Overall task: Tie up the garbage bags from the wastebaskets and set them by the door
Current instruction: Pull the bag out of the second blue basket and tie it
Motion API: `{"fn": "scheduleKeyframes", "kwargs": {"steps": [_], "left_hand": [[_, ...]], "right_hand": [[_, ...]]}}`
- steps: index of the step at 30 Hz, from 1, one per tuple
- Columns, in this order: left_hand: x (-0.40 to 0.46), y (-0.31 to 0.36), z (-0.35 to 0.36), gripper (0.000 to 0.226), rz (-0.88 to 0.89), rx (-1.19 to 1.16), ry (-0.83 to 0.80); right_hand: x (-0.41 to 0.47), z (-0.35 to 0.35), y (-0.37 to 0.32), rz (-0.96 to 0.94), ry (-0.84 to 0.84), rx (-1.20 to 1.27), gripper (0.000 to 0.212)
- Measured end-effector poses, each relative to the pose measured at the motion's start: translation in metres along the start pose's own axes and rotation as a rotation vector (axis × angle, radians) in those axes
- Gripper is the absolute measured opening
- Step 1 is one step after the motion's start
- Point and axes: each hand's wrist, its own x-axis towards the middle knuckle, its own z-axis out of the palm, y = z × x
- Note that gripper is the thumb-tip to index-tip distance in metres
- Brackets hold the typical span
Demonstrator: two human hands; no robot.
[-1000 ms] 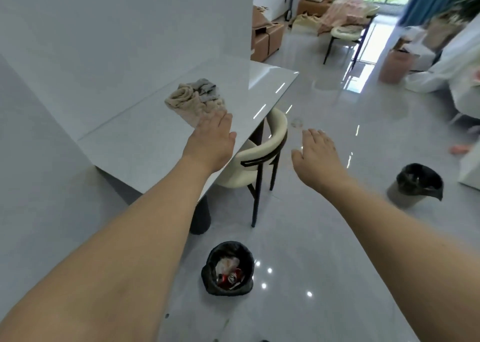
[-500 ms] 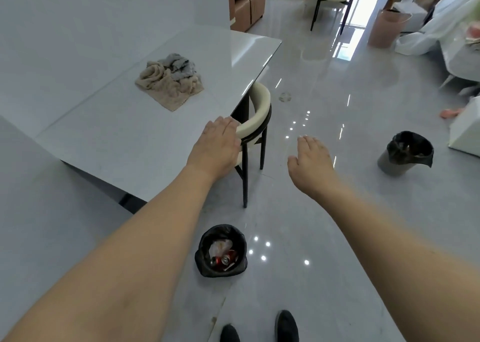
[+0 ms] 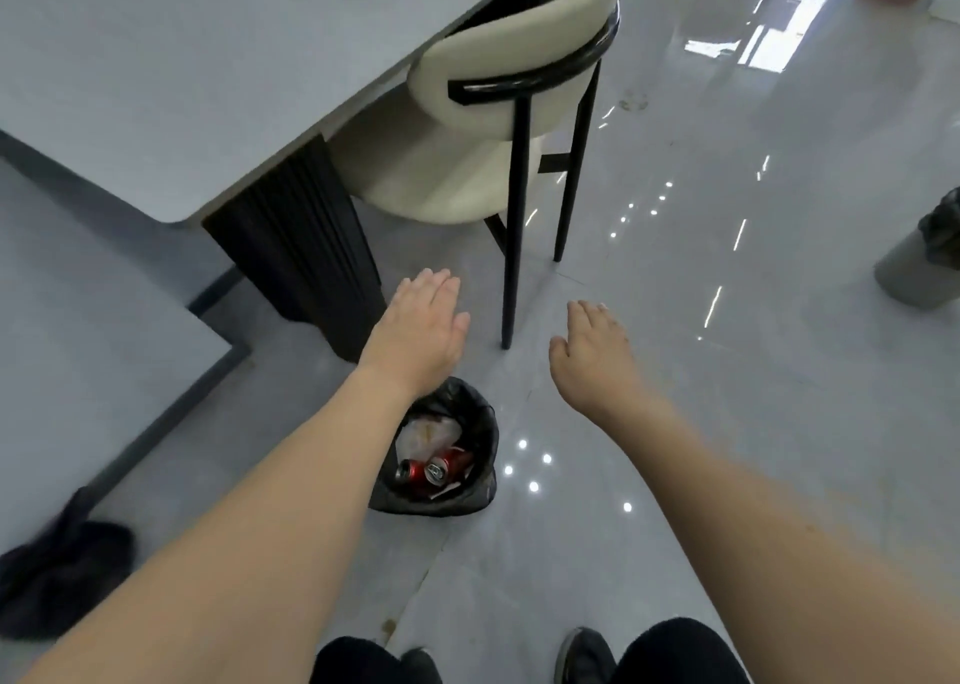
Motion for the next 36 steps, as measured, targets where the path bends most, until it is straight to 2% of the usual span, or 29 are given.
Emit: {"fn": "scheduleKeyframes", "kwargs": {"steps": [5,8,11,14,17,19,21,23,26,30,31,34,36], "left_hand": [[-0.021,-0.039,0.165,0.054,-0.047,0.016,-0.020],[-0.025,-0.054,0.241,0.055,-0.061,0.024,-0.016],[-0.027,-0.073,0.280,0.055,-0.091,-0.002,0.019],[-0.038,-0.094,0.286,0.055,-0.181,-0.104,0.125],[-0.045,-0.118,0.291,0.052,-0.441,-0.276,0.237],[-0.045,-0.143,0.305,0.055,-0.828,-0.554,0.257],[-0.048,-0.157,0.318,0.055,-1.129,-0.959,0.206],[-0.062,-0.156,0.319,0.040,-1.216,-1.238,0.110],[-0.087,-0.160,0.325,0.037,-1.295,-1.247,-0.098],[-0.101,-0.170,0.338,0.020,-1.391,-1.325,-0.216],[-0.100,-0.172,0.342,0.022,-1.389,-1.329,-0.249],[-0.094,-0.173,0.346,0.035,-1.398,-1.285,-0.323],[-0.090,-0.171,0.346,0.035,-1.426,-1.281,-0.289]], "right_hand": [[0.023,0.165,0.037,-0.027,-0.061,0.085,0.054],[0.041,0.235,0.053,-0.082,-0.010,0.101,0.046],[0.051,0.270,0.061,-0.068,0.012,0.207,0.041],[0.056,0.285,0.061,0.120,-0.044,0.527,0.048],[0.066,0.299,0.057,0.415,-0.089,0.899,0.045],[0.075,0.318,0.062,0.543,-0.108,1.032,0.043],[0.081,0.343,0.068,0.666,-0.186,1.111,0.046],[0.079,0.367,0.071,0.733,-0.259,1.130,0.049],[0.072,0.396,0.080,0.821,-0.363,1.130,0.055],[0.060,0.418,0.083,0.903,-0.529,1.127,0.062],[0.060,0.421,0.081,0.925,-0.565,1.125,0.062],[0.059,0.427,0.074,1.003,-0.621,1.130,0.051],[0.058,0.428,0.071,1.032,-0.625,1.155,0.039]]}}
